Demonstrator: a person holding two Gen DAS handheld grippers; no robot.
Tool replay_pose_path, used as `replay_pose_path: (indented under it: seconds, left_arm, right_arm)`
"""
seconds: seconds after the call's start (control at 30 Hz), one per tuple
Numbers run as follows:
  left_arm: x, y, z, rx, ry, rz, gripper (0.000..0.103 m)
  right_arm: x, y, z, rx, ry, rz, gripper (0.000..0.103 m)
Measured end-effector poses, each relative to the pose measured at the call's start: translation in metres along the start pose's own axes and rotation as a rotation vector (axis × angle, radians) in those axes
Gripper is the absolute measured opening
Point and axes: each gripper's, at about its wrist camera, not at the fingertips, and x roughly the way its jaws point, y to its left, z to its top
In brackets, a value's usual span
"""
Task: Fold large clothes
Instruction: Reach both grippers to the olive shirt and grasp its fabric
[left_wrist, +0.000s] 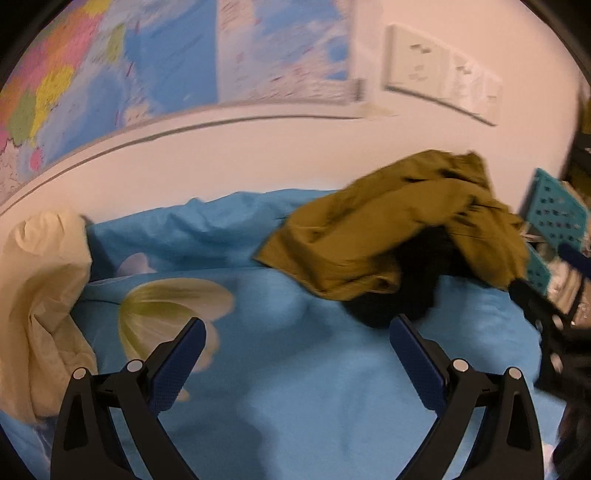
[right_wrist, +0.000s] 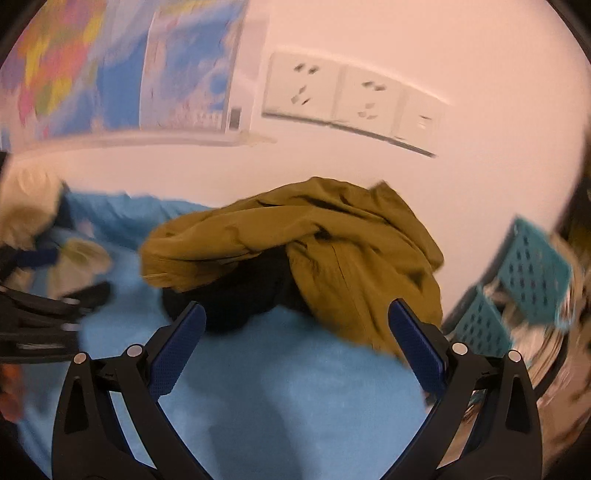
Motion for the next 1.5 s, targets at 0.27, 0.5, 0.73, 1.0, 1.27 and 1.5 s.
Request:
replay_pose_path:
  seconds: [0.27, 0.5, 0.73, 1.0, 1.27, 1.5]
  left_arm:
    - [0.027, 0.037, 0.01, -0.039, 0.025, 0.058, 0.096]
    - [0.046, 0.051, 0.014, -0.04, 0.049, 0.087, 0.096]
    - [0.052, 0.061, 0.016, -0.033, 0.033, 0.094, 0.096]
    - [0.036, 0.031, 0.042, 0.107, -0.092, -0.09, 0.096]
    - [0.017, -0.067, 0.089, 0.281, -0.266, -0.412, 0.096]
    - [0.03, -0.161, 0.119, 0.395, -0.328, -0.521, 0.077]
  right_arm:
    - [0.094, 0.045, 0.025, -0.371, 0.069, -0.099, 0.098]
    - [0.117, 0.084, 0.032, -0.617, -0.016, -0.073, 0.059]
    - [0.072, 0.055, 0.05, -0.488, -0.032, 0.071, 0.013]
    - [-0.069, -0.101, 0.097, 0.021, -0.292, 0.198, 0.008]
    - [-0.13, -0.176, 0.079, 0.194, -0.381, 0.23, 0.008]
    - [-0.153, -0.203, 0.071, 0.227, -0.419, 0.242, 0.007]
